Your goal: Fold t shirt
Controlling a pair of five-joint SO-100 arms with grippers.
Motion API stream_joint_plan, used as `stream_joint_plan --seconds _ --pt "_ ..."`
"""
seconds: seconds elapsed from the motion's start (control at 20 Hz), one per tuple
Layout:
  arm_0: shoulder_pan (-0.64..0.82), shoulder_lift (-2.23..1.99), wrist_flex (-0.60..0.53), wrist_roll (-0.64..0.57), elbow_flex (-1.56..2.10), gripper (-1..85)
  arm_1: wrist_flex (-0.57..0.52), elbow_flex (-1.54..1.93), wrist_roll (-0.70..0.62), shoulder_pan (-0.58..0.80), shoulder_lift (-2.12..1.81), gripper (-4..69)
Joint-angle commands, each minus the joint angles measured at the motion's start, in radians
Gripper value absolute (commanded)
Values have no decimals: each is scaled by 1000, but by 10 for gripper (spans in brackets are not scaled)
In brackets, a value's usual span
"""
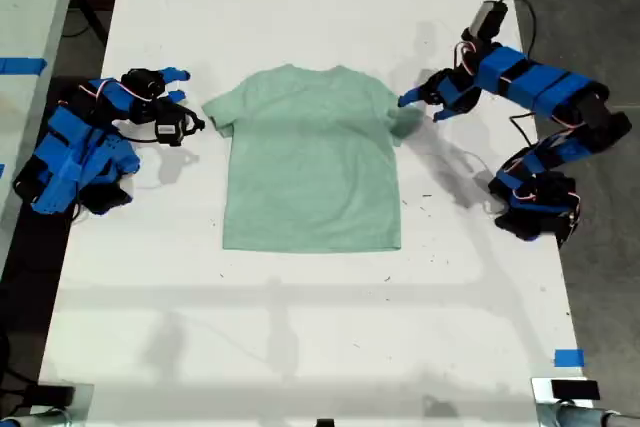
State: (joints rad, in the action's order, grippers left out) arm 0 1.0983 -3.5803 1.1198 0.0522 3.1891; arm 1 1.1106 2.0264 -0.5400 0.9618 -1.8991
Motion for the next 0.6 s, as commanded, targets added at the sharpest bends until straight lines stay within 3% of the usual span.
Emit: stream_joint_plan --seconds 0.0,0.15,0.55 --pt "-31 -6 -9 14 -9 137 -124 -98 9 15 117 281" --pt "-58 -6 -9 14 -9 137 -176 -89 46 11 144 201" --pt "-60 -6 -9 14 -9 137 -261 49 127 -57 104 154"
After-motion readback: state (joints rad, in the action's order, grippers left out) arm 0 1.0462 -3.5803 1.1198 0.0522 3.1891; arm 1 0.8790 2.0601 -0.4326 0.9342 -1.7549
